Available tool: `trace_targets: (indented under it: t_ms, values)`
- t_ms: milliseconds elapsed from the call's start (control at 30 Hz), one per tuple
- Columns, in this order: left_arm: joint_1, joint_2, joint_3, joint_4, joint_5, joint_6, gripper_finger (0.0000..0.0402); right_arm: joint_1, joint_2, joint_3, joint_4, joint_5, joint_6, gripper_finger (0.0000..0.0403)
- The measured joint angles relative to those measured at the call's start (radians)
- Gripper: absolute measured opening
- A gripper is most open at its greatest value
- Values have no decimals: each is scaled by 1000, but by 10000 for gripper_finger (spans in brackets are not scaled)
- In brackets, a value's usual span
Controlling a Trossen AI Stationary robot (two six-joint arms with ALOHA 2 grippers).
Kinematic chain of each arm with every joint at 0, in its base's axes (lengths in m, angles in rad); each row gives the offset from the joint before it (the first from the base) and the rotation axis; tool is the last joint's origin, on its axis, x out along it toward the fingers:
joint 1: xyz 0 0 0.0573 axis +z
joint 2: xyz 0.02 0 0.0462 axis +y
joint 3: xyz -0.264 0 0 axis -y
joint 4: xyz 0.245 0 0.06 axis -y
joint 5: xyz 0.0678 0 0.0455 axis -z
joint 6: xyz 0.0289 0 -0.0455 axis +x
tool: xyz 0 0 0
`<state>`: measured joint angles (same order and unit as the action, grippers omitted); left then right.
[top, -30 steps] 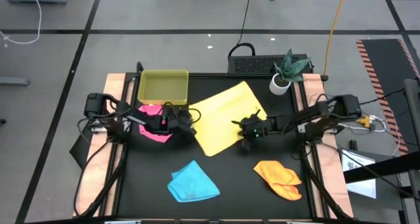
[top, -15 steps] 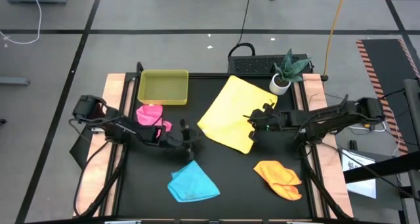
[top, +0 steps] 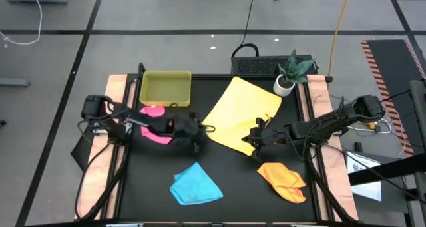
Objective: Fold microfiber towels
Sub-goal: Fold the yellow microfiber cloth
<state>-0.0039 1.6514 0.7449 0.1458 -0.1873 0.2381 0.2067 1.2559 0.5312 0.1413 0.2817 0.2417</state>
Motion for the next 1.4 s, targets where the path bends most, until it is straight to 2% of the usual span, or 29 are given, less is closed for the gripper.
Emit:
trace_targets:
  t_ms: [267, 400, 500, 733, 933, 1000, 1100, 1233, 1400]
  values:
    - [119, 33, 49, -105, 142, 68, 241, 12, 0, 0, -17, 0, -20, 0]
    - [151, 33, 49, -163, 263, 67, 242, 12, 0, -1, -30, 0, -19, 0]
    - [152, 33, 49, -212, 267, 74, 224, 12, 0, -18, -32, 0, -15, 0]
    - [151, 33, 48, -219, 178, 102, 132, 11, 0, -75, -19, -27, 55, 0]
    - [127, 33, 48, -225, 104, 85, 26, 17, 0, -143, 161, -135, 53, 3]
    - [100, 33, 48, -223, 77, 48, 10, 35, 0, -151, 185, -150, 48, 13]
    - [40, 33, 48, -230, 1, -23, 12, 87, 1, -139, 190, -148, 44, 38]
    - [-75, 33, 48, -222, -185, -149, 6, 201, 40, -82, 147, -24, 9, 81]
    - [-215, 33, 48, -214, -409, -318, 9, 315, 132, 26, -30, 173, -9, 126]
